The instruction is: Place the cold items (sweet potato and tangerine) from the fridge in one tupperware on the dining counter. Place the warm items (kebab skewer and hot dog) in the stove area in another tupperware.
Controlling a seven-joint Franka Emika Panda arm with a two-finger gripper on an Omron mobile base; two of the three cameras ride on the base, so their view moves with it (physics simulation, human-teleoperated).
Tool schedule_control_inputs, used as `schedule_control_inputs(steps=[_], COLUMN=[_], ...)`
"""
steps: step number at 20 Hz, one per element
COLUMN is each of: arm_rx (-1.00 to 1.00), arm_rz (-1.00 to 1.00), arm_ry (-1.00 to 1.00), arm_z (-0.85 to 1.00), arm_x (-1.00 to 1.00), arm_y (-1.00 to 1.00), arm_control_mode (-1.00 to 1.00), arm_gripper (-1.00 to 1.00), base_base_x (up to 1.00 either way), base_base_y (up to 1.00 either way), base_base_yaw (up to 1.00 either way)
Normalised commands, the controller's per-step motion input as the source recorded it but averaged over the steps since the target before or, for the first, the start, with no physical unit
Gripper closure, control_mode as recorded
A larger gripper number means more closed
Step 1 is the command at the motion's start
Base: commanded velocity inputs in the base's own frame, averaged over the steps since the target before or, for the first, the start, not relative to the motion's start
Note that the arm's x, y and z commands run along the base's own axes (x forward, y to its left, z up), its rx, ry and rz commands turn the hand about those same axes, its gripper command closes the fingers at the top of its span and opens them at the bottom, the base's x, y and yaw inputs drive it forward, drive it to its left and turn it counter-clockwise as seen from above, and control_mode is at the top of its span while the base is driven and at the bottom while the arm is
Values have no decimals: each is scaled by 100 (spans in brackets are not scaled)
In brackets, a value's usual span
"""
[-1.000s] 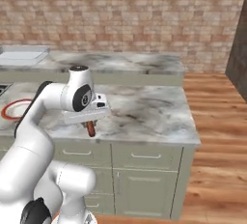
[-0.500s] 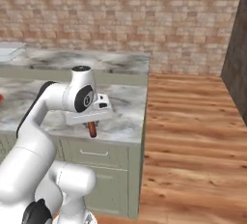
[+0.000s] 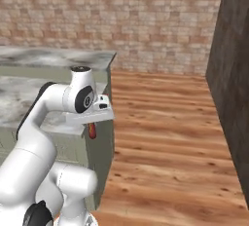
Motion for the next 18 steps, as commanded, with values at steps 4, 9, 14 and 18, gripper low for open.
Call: schedule_control_inputs(steps=[4, 9, 14, 18], arm_rx=[0, 0, 0, 0], arm_rz=[0, 0, 0, 0], arm_ry=[0, 0, 0, 0], arm_z=[0, 0, 0, 0], arm_x=[0, 0, 0, 0], arm_y=[0, 0, 0, 0], arm_control_mode=[100, 100, 100, 100], arm_gripper=[100, 100, 100, 100], base_base_x=[17, 49, 91, 100], base_base_y=[-100, -100, -58, -24], base_base_yaw=[9, 18, 17, 9])
